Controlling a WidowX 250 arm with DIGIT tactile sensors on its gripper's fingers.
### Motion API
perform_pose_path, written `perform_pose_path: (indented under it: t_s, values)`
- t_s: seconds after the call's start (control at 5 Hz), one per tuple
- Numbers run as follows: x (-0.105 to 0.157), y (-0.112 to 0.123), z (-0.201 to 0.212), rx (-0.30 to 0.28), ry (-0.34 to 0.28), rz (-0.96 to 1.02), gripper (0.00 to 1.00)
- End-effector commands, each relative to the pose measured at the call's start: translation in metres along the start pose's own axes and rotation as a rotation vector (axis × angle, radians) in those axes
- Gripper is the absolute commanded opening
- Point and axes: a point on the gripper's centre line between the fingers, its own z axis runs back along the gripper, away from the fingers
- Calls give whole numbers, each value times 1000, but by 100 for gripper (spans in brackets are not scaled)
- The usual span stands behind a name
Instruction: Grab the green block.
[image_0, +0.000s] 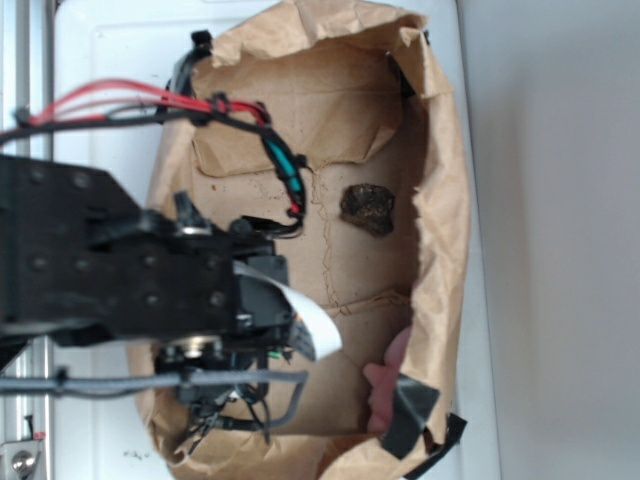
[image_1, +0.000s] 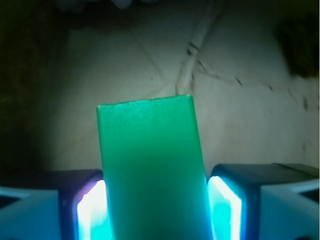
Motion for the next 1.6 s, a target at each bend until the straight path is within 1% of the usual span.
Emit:
perform_pose_path:
  t_s: [0.0,0.2,0.4,0.6,0.8,1.0,1.2,1.4]
  values:
    - [23,8,54,29,-103,103,0]
    - [43,22,60,83,-77,191,0]
    - [49,32,70,172,-76,263,0]
    - [46,39,85,162,-74,250,0]
    - [42,43,95,149,-92,261,0]
    - [39,40,101,129,-98,246,0]
    - [40,34,96,143,-98,234,0]
    - [42,25,88,177,-86,207,0]
